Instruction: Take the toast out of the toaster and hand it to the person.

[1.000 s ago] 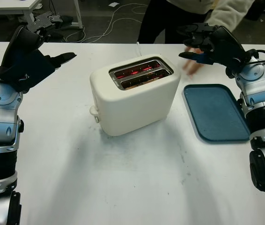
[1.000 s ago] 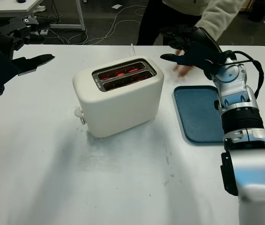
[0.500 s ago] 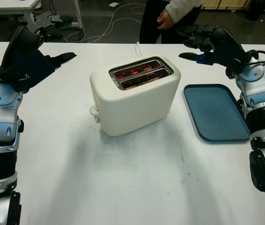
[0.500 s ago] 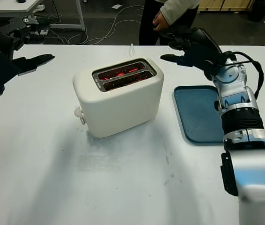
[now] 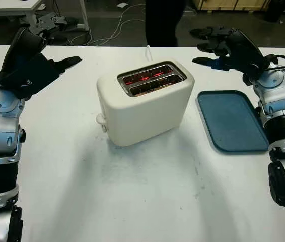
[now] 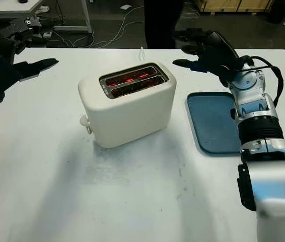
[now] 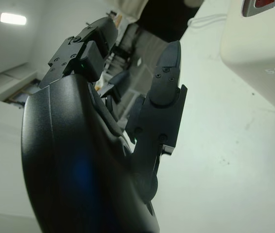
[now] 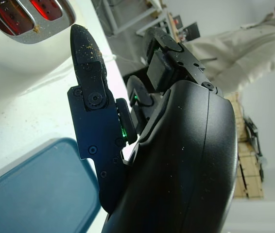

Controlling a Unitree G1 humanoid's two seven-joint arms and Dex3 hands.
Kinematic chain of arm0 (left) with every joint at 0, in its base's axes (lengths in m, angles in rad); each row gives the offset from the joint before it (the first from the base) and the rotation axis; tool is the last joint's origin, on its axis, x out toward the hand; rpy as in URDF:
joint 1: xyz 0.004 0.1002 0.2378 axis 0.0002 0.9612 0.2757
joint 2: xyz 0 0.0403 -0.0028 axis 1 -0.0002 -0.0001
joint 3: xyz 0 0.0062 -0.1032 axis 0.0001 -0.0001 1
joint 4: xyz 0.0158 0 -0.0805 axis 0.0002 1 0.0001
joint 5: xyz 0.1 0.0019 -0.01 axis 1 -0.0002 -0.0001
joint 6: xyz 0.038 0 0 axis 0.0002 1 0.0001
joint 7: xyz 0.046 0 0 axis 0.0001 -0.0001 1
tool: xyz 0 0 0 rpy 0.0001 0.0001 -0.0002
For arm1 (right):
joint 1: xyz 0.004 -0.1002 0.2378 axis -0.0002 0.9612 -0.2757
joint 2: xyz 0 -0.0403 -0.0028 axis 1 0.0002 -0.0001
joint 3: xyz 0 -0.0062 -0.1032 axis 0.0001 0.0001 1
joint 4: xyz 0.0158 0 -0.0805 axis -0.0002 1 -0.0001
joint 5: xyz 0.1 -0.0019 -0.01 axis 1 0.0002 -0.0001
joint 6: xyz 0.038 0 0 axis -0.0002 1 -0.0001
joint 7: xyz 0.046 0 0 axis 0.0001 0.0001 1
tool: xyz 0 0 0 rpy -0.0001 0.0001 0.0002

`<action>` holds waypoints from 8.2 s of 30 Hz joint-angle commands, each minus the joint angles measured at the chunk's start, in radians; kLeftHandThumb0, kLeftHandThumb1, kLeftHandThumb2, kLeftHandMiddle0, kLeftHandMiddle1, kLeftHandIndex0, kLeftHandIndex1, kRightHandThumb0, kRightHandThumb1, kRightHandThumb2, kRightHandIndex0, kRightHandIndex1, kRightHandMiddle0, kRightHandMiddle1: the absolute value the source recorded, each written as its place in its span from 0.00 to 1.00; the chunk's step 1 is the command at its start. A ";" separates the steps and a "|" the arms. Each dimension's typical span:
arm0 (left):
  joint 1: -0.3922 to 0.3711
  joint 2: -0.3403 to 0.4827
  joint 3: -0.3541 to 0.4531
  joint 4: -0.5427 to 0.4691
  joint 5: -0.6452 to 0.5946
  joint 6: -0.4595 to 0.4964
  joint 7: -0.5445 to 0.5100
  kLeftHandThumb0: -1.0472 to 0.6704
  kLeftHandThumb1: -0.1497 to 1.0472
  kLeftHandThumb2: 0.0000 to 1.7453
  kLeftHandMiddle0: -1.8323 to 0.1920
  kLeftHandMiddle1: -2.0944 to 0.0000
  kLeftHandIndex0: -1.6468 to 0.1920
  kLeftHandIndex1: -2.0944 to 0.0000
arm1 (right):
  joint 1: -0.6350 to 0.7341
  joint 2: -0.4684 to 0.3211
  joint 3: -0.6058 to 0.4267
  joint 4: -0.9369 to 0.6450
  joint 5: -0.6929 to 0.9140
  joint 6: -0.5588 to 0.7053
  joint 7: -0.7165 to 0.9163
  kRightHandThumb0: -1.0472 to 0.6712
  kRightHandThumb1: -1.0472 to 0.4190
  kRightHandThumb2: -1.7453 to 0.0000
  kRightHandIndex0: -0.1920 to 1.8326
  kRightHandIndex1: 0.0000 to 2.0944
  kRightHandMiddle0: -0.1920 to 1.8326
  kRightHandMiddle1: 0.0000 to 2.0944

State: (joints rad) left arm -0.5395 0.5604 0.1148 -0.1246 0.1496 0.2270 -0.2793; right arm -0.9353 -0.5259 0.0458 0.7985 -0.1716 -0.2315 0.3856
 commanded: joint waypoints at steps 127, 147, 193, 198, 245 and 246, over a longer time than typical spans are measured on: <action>0.003 -0.002 -0.013 -0.003 -0.002 0.003 -0.003 0.42 0.89 0.02 0.87 0.52 0.77 0.73 | 0.003 0.007 -0.008 -0.002 0.017 -0.008 0.014 0.29 0.09 0.95 0.36 0.00 0.35 0.00; 0.003 -0.003 -0.016 0.005 -0.003 -0.013 -0.003 0.41 0.89 0.03 0.88 0.50 0.77 0.71 | 0.004 0.007 -0.002 -0.009 0.008 0.002 0.010 0.29 0.09 0.94 0.35 0.00 0.34 0.00; 0.006 -0.002 -0.012 0.010 -0.007 -0.018 -0.002 0.42 0.89 0.03 0.87 0.52 0.78 0.71 | -0.018 -0.004 -0.009 0.005 0.014 -0.014 0.017 0.27 0.09 0.97 0.36 0.00 0.34 0.00; 0.006 -0.005 -0.010 0.010 -0.012 -0.014 -0.003 0.43 0.89 0.03 0.88 0.52 0.78 0.71 | -0.094 -0.006 -0.030 0.032 0.065 -0.103 0.085 0.28 0.13 1.00 0.45 0.04 0.41 0.03; 0.002 -0.010 -0.017 0.006 -0.002 -0.003 0.005 0.40 0.89 0.02 0.87 0.51 0.78 0.70 | -0.211 0.023 0.327 -0.055 -0.388 -0.424 -0.017 0.34 0.27 1.00 0.43 0.66 0.63 0.00; 0.003 -0.009 -0.018 0.008 0.001 -0.007 0.006 0.39 0.89 0.02 0.87 0.51 0.78 0.70 | -0.213 0.023 0.327 -0.050 -0.393 -0.424 -0.026 0.34 0.27 1.00 0.43 0.64 0.62 0.00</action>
State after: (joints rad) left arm -0.5396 0.5553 0.1028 -0.1194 0.1429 0.2230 -0.2811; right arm -1.1322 -0.5068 0.3655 0.7361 -0.5523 -0.6430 0.3785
